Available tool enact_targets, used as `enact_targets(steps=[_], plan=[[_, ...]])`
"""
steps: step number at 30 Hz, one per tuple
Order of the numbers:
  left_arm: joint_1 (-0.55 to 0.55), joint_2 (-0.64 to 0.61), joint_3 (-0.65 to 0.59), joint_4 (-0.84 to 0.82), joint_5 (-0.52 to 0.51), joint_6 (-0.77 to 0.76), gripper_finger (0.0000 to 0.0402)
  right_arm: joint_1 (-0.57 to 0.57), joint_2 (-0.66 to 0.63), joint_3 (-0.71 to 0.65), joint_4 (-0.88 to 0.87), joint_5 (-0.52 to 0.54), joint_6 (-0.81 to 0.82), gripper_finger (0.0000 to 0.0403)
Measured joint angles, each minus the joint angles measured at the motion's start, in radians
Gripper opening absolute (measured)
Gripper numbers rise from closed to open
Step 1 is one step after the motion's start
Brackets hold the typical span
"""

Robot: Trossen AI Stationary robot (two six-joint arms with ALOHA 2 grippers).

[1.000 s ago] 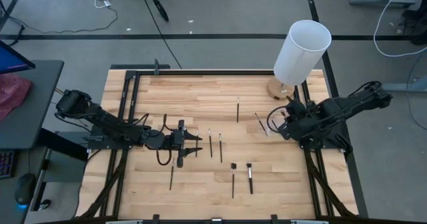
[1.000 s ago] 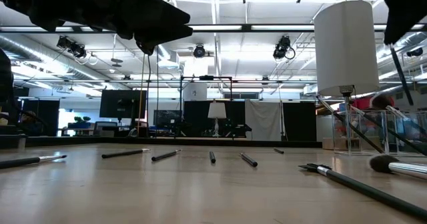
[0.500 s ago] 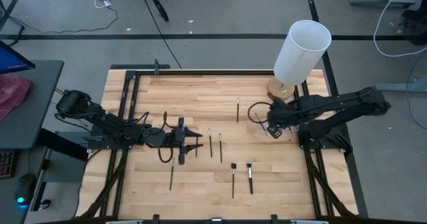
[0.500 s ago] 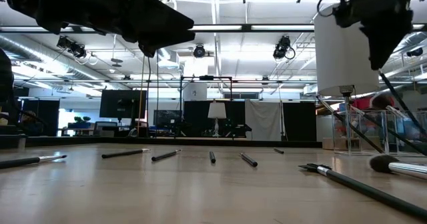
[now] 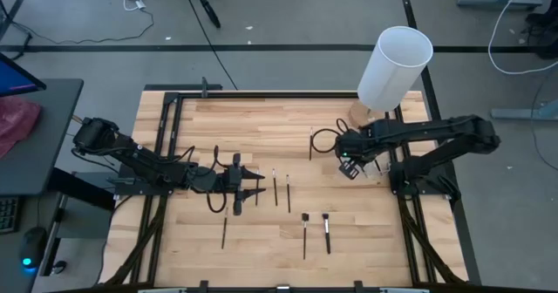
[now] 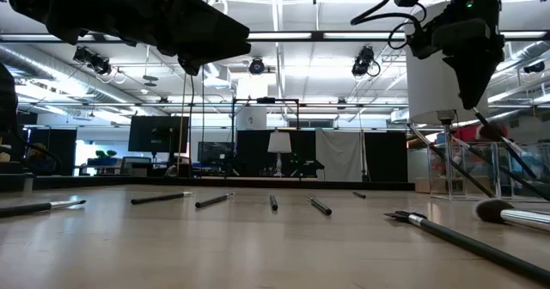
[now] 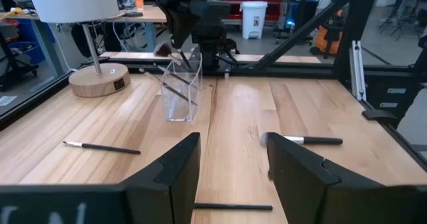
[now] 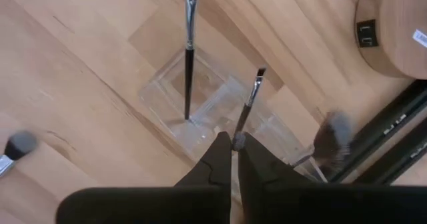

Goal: Put items in baskets/containers
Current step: Put the black eyeshadow brush into the transparent organizer

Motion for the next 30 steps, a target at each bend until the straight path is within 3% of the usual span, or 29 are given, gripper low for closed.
enact_targets(steps=[16, 30], plan=[[0.0, 0.0, 0.0, -0.033, 0.0, -0.008, 0.0177, -0.006, 0.005, -0.093, 0.055, -0.058, 0.0, 0.0017], [0.0, 0.0, 0.0, -0.032, 0.0, -0.008, 0.0177, -0.006, -0.013, -0.093, 0.064, -0.015, 0.0, 0.0146]])
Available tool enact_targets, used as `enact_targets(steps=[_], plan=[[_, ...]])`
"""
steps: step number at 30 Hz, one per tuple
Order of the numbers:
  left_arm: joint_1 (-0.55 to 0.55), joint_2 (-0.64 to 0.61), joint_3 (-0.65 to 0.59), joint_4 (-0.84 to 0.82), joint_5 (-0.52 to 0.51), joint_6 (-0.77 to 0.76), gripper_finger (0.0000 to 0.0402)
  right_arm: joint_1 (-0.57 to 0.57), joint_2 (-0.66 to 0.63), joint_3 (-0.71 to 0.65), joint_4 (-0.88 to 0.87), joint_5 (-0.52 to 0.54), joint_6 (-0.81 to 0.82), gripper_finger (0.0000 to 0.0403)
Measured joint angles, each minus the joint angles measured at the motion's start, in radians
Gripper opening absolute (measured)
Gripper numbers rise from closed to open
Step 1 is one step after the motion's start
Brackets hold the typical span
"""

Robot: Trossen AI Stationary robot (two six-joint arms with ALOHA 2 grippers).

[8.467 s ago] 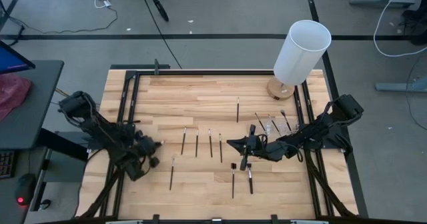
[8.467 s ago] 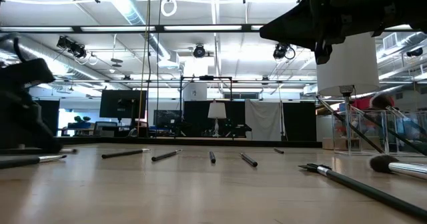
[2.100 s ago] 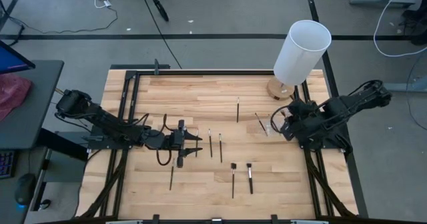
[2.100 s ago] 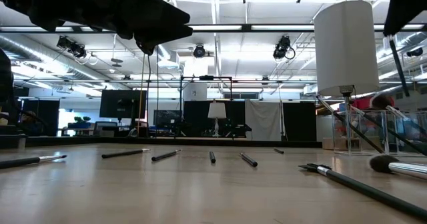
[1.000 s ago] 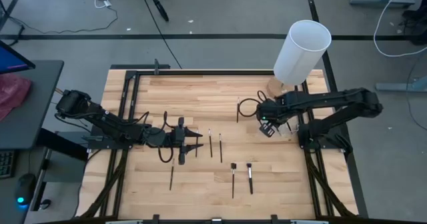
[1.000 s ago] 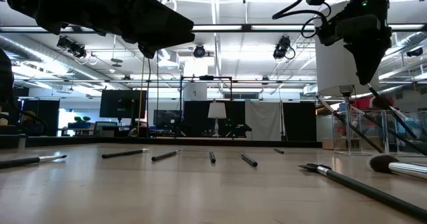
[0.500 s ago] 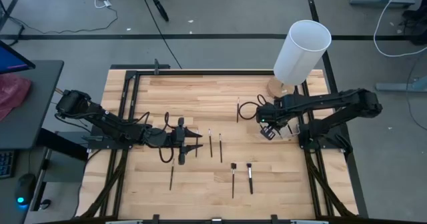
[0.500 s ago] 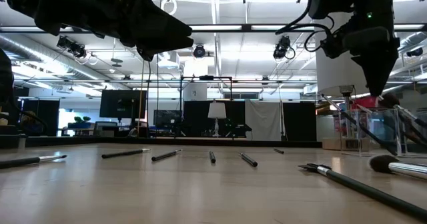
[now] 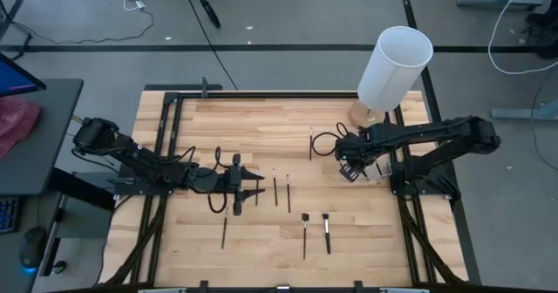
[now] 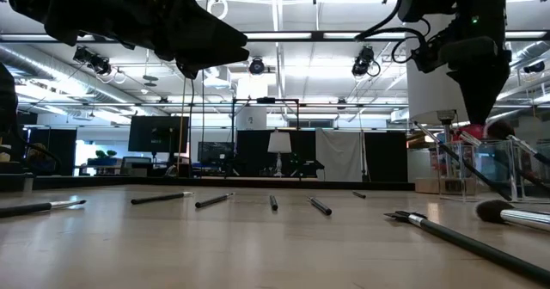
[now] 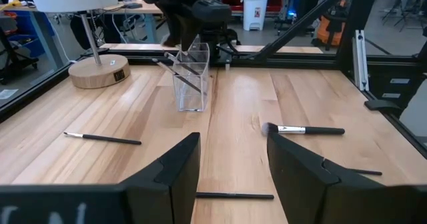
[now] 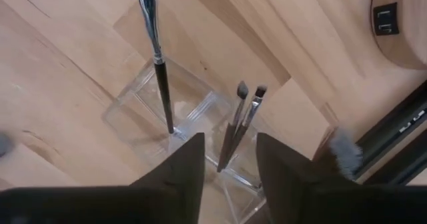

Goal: Put items in baskets/containers
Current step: Put the black eyeshadow brush into the transparent organizer

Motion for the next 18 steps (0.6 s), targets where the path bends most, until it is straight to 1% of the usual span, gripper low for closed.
enact_targets(steps=[4, 7, 9, 14, 18], plan=[[0.0, 0.0, 0.0, 0.0, 0.0, 0.0, 0.0177, 0.002, -0.028, 0.041, -0.018, -0.006, 0.01, 0.0166], [0.0, 0.0, 0.0, 0.0, 0.0, 0.0, 0.0177, 0.016, -0.052, 0.084, -0.01, -0.006, 0.027, 0.0169], [0.0, 0.0, 0.0, 0.0, 0.0, -0.001, 0.0177, 0.035, -0.066, 0.107, 0.037, -0.006, 0.025, 0.0167], [0.0, 0.0, 0.0, 0.001, 0.0, -0.021, 0.0177, 0.145, -0.079, 0.111, 0.293, 0.011, -0.07, 0.0159], [-0.005, 0.0, 0.0, -0.003, 0.0, -0.052, 0.0177, 0.259, -0.062, 0.077, 0.594, 0.073, -0.147, 0.0152]])
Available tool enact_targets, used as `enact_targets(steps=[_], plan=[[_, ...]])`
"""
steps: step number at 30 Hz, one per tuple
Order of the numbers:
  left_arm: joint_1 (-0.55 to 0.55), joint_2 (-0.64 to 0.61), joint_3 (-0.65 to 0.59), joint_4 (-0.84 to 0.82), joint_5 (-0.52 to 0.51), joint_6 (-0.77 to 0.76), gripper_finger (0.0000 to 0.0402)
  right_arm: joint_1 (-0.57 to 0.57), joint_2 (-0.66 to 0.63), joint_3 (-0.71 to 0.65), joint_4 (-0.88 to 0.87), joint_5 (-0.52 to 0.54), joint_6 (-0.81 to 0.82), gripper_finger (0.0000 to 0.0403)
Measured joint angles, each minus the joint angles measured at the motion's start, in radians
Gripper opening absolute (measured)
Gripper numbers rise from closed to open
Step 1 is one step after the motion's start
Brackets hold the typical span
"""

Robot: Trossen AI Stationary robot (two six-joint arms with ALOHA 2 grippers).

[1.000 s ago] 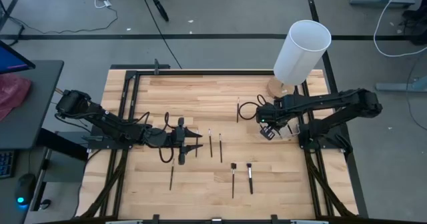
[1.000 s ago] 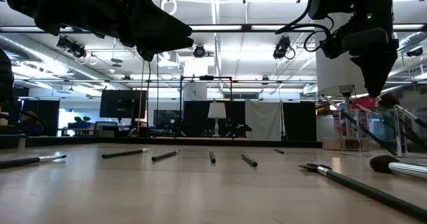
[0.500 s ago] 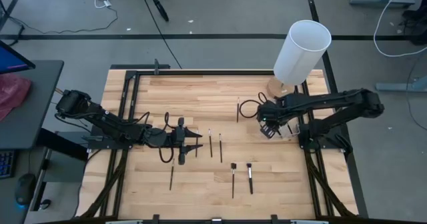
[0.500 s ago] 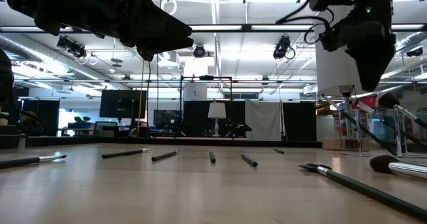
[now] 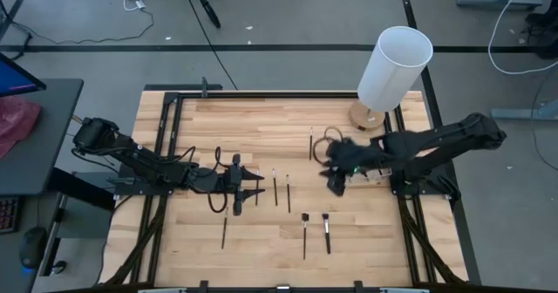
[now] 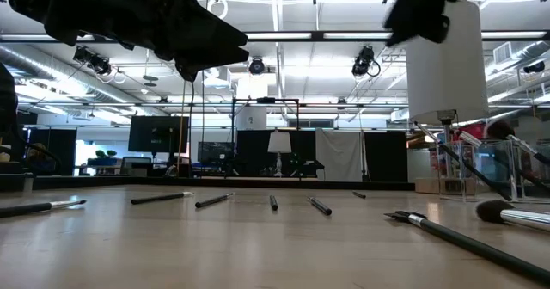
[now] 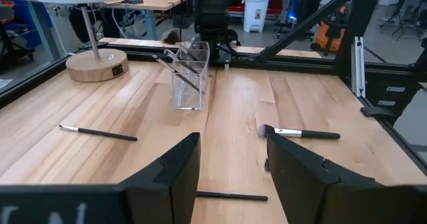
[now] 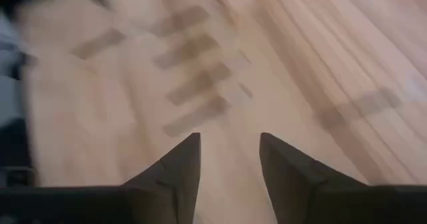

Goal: Put items in baskets/containers
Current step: Put the black eyeshadow brush into the transparent organizer

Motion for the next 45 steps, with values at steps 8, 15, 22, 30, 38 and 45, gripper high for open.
enact_targets(steps=[8, 15, 22, 30, 38, 45], plan=[[-0.069, -0.03, 0.0, -0.178, -0.077, -0.142, 0.0177, 0.21, 0.135, -0.147, 0.693, 0.119, -0.318, 0.0139], [-0.163, -0.091, 0.079, -0.659, -0.112, -0.462, 0.0177, 0.253, 0.32, -0.268, 1.037, 0.121, -0.437, 0.0139], [-0.22, -0.046, 0.173, -0.998, -0.201, -0.789, 0.0177, 0.188, 0.404, -0.284, 1.084, 0.285, -0.307, 0.0153], [-0.24, 0.153, 0.173, -0.994, -0.365, -0.998, 0.0177, 0.154, 0.429, -0.284, 1.121, 0.325, -0.327, 0.0193], [-0.217, 0.369, 0.173, -0.957, -0.433, -1.117, 0.0177, 0.155, 0.429, -0.284, 1.174, 0.323, -0.343, 0.0208], [-0.227, 0.441, 0.169, -0.931, -0.498, -1.166, 0.0177, 0.157, 0.429, -0.284, 1.223, 0.309, -0.29, 0.0208]])
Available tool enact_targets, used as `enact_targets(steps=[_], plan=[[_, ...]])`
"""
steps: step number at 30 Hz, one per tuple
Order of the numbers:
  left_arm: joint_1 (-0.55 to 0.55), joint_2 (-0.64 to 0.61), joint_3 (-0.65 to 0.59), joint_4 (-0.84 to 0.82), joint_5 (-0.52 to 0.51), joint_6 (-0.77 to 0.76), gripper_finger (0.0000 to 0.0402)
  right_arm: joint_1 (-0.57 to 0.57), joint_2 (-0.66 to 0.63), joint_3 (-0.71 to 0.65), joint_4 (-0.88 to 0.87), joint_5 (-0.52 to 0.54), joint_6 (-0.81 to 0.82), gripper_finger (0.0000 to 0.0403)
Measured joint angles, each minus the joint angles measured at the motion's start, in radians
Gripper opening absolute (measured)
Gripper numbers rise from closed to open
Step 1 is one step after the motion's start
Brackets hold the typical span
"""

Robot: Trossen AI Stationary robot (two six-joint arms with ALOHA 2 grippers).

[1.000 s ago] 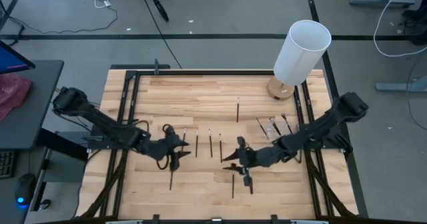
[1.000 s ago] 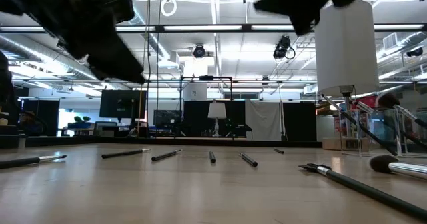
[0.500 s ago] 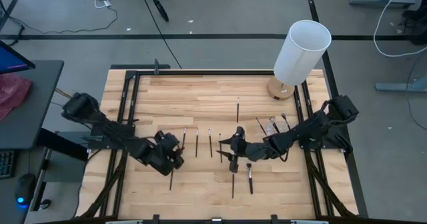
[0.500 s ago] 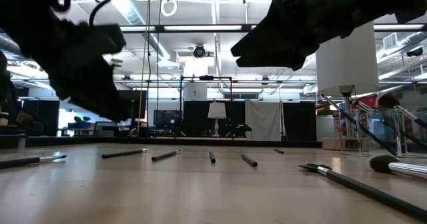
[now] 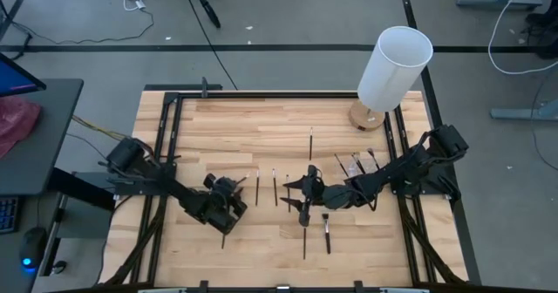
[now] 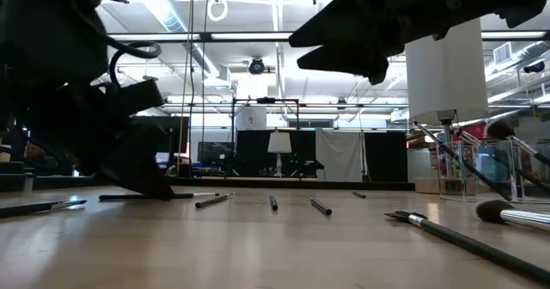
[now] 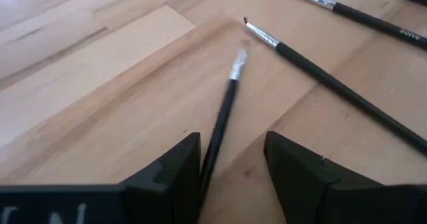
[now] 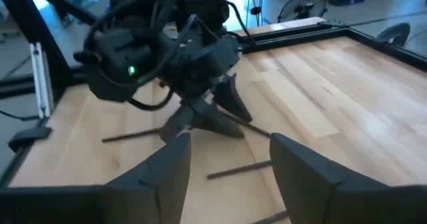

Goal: Put items in baskets/containers
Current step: Put the black eyeshadow brush into the transparent organizer

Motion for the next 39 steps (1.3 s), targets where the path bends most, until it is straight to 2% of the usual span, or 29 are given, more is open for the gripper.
enact_targets(steps=[4, 6, 10, 16, 20, 24, 32, 35, 39], plan=[[-0.002, -0.011, -0.057, 0.032, -0.023, 0.01, 0.0177, 0.004, 0.0, 0.0, 0.007, -0.032, 0.036, 0.0208], [-0.002, -0.024, -0.107, 0.1, -0.031, 0.068, 0.0177, 0.006, 0.0, 0.0, 0.021, -0.033, 0.058, 0.0208], [0.001, -0.066, -0.238, 0.379, -0.026, 0.271, 0.0177, 0.011, 0.0, 0.0, 0.032, -0.033, 0.096, 0.0208], [0.022, -0.102, -0.424, 0.821, 0.042, 0.598, 0.0177, 0.007, 0.0, 0.0, 0.047, -0.032, 0.096, 0.0208], [0.048, -0.101, -0.483, 0.979, 0.086, 0.778, 0.0177, -0.004, 0.0, 0.0, 0.084, -0.03, 0.096, 0.0208], [0.094, -0.102, -0.493, 1.044, 0.167, 0.882, 0.0177, -0.018, 0.0, 0.0, 0.099, -0.029, 0.086, 0.0208], [0.209, -0.102, -0.491, 1.103, 0.329, 0.965, 0.0175, -0.045, 0.0, 0.0, 0.098, -0.026, 0.086, 0.0208], [0.242, -0.102, -0.49, 1.107, 0.388, 0.975, 0.0157, -0.04, 0.0, 0.0, 0.098, -0.03, 0.096, 0.0208], [0.264, -0.103, -0.489, 1.106, 0.417, 1.01, 0.0115, -0.023, 0.0, 0.0, 0.098, -0.029, 0.097, 0.0208]])
